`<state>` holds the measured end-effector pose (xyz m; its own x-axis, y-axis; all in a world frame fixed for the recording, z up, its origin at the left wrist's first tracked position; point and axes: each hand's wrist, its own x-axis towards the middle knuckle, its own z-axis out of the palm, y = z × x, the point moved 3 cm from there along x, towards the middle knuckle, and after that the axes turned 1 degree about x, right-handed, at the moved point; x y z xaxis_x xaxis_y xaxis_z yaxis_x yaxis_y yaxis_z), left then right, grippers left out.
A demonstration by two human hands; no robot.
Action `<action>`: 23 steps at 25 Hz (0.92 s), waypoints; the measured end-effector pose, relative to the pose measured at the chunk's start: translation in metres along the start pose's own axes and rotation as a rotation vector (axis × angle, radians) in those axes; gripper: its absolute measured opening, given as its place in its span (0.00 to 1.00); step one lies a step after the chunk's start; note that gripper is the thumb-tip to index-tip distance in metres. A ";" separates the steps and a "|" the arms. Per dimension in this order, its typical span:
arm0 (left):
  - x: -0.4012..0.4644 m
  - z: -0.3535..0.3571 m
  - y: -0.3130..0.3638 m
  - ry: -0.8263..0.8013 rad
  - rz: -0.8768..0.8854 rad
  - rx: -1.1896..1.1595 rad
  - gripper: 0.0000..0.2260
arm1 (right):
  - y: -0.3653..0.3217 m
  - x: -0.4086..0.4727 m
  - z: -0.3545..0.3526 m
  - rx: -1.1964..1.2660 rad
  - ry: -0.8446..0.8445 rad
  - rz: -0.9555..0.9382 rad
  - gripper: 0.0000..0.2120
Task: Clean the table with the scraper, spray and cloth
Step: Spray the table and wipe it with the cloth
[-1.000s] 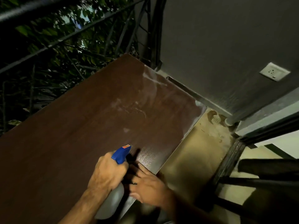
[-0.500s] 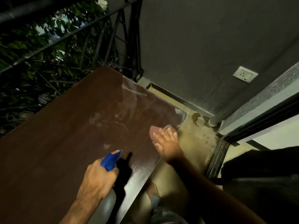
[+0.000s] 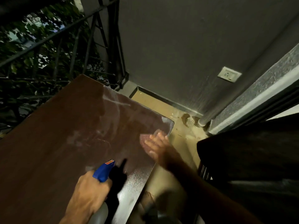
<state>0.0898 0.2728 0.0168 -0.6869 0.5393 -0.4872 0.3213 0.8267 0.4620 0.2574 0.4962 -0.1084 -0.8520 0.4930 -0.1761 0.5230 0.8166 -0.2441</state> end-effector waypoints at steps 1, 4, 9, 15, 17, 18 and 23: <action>0.005 0.002 0.002 0.002 0.006 0.030 0.06 | 0.023 0.015 -0.011 0.046 0.000 0.125 0.25; 0.014 0.007 0.011 0.026 -0.032 0.048 0.11 | 0.058 0.042 -0.030 0.145 0.036 0.306 0.32; 0.022 0.008 0.034 0.088 -0.082 -0.017 0.02 | -0.003 0.007 -0.007 0.095 0.044 0.048 0.25; 0.031 -0.003 0.040 0.047 0.000 -0.085 0.12 | -0.025 -0.013 0.017 0.060 -0.058 -0.182 0.23; 0.034 -0.004 0.040 0.046 -0.013 -0.068 0.10 | 0.009 0.025 0.006 0.017 -0.036 -0.068 0.25; 0.034 -0.005 0.039 0.047 -0.034 -0.060 0.08 | 0.029 0.046 -0.005 -0.009 -0.014 0.005 0.25; 0.027 -0.016 0.025 0.113 -0.115 -0.127 0.09 | 0.050 0.104 -0.037 0.130 -0.035 0.296 0.26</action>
<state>0.0686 0.3054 0.0269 -0.7851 0.4154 -0.4594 0.1566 0.8508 0.5016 0.1940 0.5989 -0.1039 -0.6625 0.6907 -0.2900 0.7484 0.5930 -0.2972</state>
